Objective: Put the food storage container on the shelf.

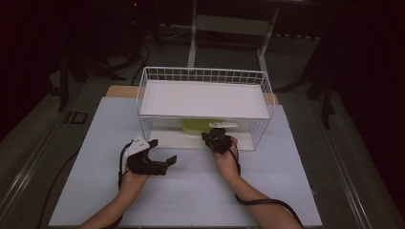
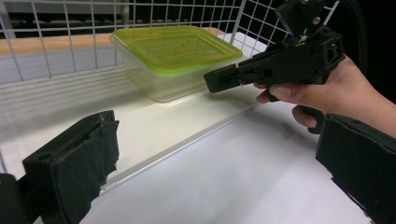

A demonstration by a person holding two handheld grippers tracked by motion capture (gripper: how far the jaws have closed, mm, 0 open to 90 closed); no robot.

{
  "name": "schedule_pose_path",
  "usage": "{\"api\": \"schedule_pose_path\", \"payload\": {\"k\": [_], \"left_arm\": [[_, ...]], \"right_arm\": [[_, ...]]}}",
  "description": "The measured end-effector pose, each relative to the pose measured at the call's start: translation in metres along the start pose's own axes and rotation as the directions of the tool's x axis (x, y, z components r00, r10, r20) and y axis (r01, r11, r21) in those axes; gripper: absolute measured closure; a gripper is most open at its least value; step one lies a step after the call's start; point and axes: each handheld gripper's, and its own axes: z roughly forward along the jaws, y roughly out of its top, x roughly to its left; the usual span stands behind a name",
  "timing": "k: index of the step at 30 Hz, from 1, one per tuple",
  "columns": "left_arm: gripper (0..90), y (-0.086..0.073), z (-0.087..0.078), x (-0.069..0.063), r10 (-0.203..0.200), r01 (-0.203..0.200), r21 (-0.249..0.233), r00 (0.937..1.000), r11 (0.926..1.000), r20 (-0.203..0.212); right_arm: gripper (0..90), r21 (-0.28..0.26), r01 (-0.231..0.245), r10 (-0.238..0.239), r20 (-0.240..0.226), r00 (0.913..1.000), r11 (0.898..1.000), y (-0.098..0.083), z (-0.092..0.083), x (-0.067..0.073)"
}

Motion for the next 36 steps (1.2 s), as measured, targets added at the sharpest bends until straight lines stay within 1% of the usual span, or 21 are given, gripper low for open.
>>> {"api": "schedule_pose_path", "payload": {"k": [4, 5, 8, 10, 14, 15, 17, 18, 20, 22, 24, 25, 26, 27, 28, 29, 30, 31, 33, 35, 36], "left_arm": [[0.0, 0.000, 0.000, 0.000, -0.005, 0.005, -0.001, 1.0000, 1.0000, 0.000], [0.0, 0.000, 0.000, 0.000, -0.007, 0.007, 0.000, 1.0000, 1.0000, 0.001], [0.0, -0.001, 0.001, 0.000, -0.006, 0.006, 0.004, 1.0000, 1.0000, 0.004], [0.0, -0.001, 0.002, 0.000, 0.002, -0.002, -0.001, 0.9998, 1.0000, 0.019], [0.0, 0.000, 0.002, -0.001, 0.017, -0.017, -0.004, 0.9996, 0.9998, 0.024], [0.0, 0.000, 0.002, -0.001, 0.016, -0.016, -0.006, 0.9993, 0.9999, 0.033], [0.0, 0.000, 0.002, -0.001, 0.030, -0.029, -0.005, 0.9988, 0.9996, 0.039], [0.0, 0.000, 0.003, -0.002, 0.033, -0.033, -0.006, 0.9986, 0.9994, 0.042], [0.0, 0.000, 0.004, -0.003, 0.046, -0.046, 0.001, 0.9980, 0.9990, 0.043], [0.0, 0.000, 0.004, -0.003, 0.053, -0.053, 0.003, 0.9970, 0.9986, 0.056], [0.0, 0.000, 0.005, -0.005, 0.063, -0.064, 0.007, 0.9965, 0.9980, 0.054], [0.0, 0.000, 0.006, -0.006, 0.068, -0.069, 0.009, 0.9964, 0.9976, 0.051], [0.0, 0.000, 0.006, -0.006, 0.068, -0.069, 0.009, 0.9964, 0.9976, 0.051], [0.0, 0.000, 0.007, -0.007, 0.075, -0.076, 0.013, 0.9961, 0.9970, 0.046], [0.0, 0.000, 0.007, -0.007, 0.075, -0.076, 0.013, 0.9961, 0.9970, 0.046], [0.0, 0.002, 0.006, -0.010, 0.096, -0.096, 0.009, 0.9950, 0.9954, 0.029], [0.0, 0.003, 0.006, -0.011, 0.096, -0.097, 0.007, 0.9945, 0.9953, 0.041], [0.0, 0.003, 0.006, -0.011, 0.096, -0.097, 0.007, 0.9945, 0.9953, 0.041], [0.0, 0.004, 0.006, -0.011, 0.095, -0.095, 0.009, 0.9942, 0.9954, 0.051], [0.0, 0.005, 0.007, -0.011, 0.085, -0.086, 0.016, 0.9944, 0.9962, 0.063], [0.0, 0.006, 0.008, -0.011, 0.085, -0.087, 0.022, 0.9939, 0.9959, 0.070]], "right_arm": [[89.8, 0.002, 0.003, -0.002, -0.006, 1.0000, 1.000, 0.000, 0.002, 0.000], [89.7, 0.000, -0.013, 0.013, -0.013, 0.9998, 1.000, 0.001, 0.003, 0.001], [89.7, 0.013, 0.002, -0.002, -0.009, 1.0000, 1.000, 0.001, 0.005, 0.004], [89.5, 0.017, 0.000, 0.000, -0.018, 0.9998, 1.000, 0.002, 0.003, 0.005], [86.6, 0.020, -0.007, 0.008, -0.030, 0.9995, 1.000, 0.002, -0.004, 0.008], [86.2, 0.015, -0.011, 0.011, -0.035, 0.9993, 1.000, 0.002, -0.007, 0.009], [85.3, 0.008, -0.022, 0.022, -0.058, 0.9981, 1.000, 0.002, -0.011, 0.009], [84.6, -0.002, -0.005, 0.005, -0.057, 0.9984, 1.000, 0.001, -0.014, 0.010], [82.6, -0.009, 0.012, -0.012, -0.069, 0.9976, 1.000, 0.000, -0.020, 0.013], [78.4, -0.009, -0.006, 0.006, -0.065, 0.9979, 1.000, -0.002, -0.028, 0.015], [69.5, 0.001, -0.042, 0.042, -0.063, 0.9971, 0.999, -0.005, -0.034, 0.017], [66.6, 0.003, -0.043, 0.043, -0.069, 0.9967, 0.999, -0.006, -0.037, 0.018], [66.6, 0.003, -0.043, 0.043, -0.069, 0.9967, 0.999, -0.006, -0.037, 0.018], [63.5, -0.003, -0.033, 0.033, -0.059, 0.9977, 0.999, -0.007, -0.041, 0.020], [63.5, -0.003, -0.033, 0.033, -0.059, 0.9977, 0.999, -0.007, -0.041, 0.020], [55.2, -0.024, -0.008, 0.006, -0.056, 0.9984, 1.000, -0.008, -0.051, 0.023], [51.8, -0.027, -0.006, 0.004, -0.051, 0.9987, 1.000, -0.009, -0.054, 0.023], [51.8, -0.027, -0.006, 0.004, -0.051, 0.9987, 1.000, -0.009, -0.054, 0.023], [46.2, -0.039, -0.006, 0.004, -0.054, 0.9985, 0.999, -0.009, -0.061, 0.020], [37.8, -0.047, -0.002, -0.001, -0.057, 0.9984, 0.999, -0.009, -0.066, 0.018], [30.8, -0.050, -0.008, 0.005, -0.058, 0.9983, 0.999, -0.007, -0.069, 0.017]]}}
